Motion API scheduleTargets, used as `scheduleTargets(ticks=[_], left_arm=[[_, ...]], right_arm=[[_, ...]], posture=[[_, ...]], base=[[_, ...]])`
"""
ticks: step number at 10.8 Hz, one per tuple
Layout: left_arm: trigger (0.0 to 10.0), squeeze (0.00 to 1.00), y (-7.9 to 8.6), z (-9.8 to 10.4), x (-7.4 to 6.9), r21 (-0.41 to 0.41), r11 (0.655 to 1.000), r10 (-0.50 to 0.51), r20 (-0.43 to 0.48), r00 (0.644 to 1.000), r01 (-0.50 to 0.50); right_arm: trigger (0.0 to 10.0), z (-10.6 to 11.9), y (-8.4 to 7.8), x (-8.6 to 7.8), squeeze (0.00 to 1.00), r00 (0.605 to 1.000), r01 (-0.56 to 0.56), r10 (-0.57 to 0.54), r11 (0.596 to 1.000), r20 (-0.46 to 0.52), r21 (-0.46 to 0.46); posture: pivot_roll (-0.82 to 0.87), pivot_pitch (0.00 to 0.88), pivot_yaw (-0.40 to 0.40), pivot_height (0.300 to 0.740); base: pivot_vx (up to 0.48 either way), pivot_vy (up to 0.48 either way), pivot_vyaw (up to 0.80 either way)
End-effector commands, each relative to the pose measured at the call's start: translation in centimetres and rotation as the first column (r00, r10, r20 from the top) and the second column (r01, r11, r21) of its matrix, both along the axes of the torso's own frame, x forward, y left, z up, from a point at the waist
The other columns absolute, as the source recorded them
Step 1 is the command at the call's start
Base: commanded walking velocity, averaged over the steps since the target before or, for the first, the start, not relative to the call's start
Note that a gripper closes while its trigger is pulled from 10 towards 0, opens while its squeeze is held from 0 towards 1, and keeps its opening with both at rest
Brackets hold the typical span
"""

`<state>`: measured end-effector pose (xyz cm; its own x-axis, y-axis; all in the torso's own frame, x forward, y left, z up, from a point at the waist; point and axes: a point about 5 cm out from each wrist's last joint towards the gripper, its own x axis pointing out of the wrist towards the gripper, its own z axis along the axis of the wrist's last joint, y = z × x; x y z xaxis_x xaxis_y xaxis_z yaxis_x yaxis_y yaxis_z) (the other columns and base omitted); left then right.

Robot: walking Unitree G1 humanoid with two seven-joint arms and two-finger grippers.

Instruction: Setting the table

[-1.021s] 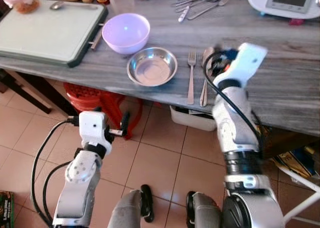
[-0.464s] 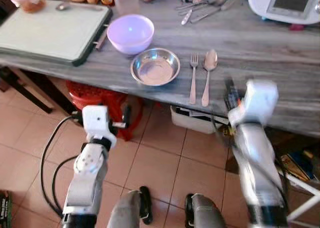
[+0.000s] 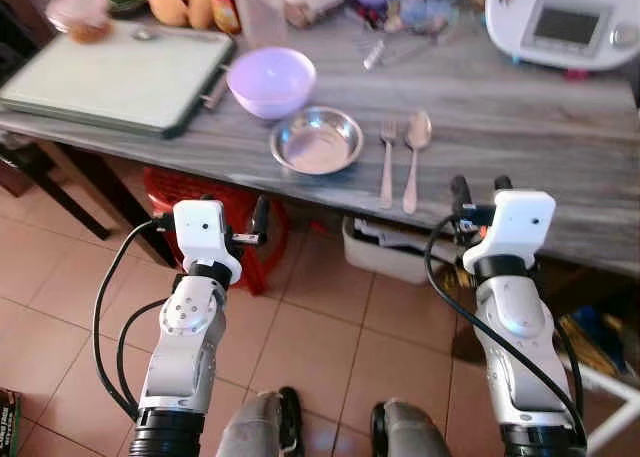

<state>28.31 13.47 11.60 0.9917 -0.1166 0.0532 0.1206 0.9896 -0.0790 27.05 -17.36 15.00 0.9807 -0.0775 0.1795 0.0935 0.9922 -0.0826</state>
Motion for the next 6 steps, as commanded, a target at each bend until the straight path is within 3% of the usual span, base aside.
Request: scheduleTargets(ticks=[1,4,6], left_arm=[[10.0,0.0,0.47,-0.38,-0.07,0.002,1.0,0.025,-0.009,1.0,-0.025],[10.0,0.0,0.62,-0.57,-0.06,-0.002,0.999,0.034,-0.01,0.999,-0.034],[10.0,0.0,0.99,-0.95,-0.32,0.004,0.999,0.04,-0.02,0.999,-0.04]], right_arm=[[10.0,-0.09,0.45,0.1,0.0,1.0,-0.018,0.018,1.0,-0.006,0.024],[10.0,-0.04,0.27,0.36,0.0,1.0,-0.006,0.006,1.0,-0.006,0.027],[10.0,0.04,0.2,0.5,0.0,1.0,-0.002,0.002,0.999,-0.006,0.032]], posture=[[-0.03,0.08,0.057,0.74],[-0.04,0.07,0.06,0.74],[-0.04,0.07,0.064,0.74]], base=[[0.0,0.0,0.0],[0.0,0.0,0.0],[0.0,0.0,-0.51]])
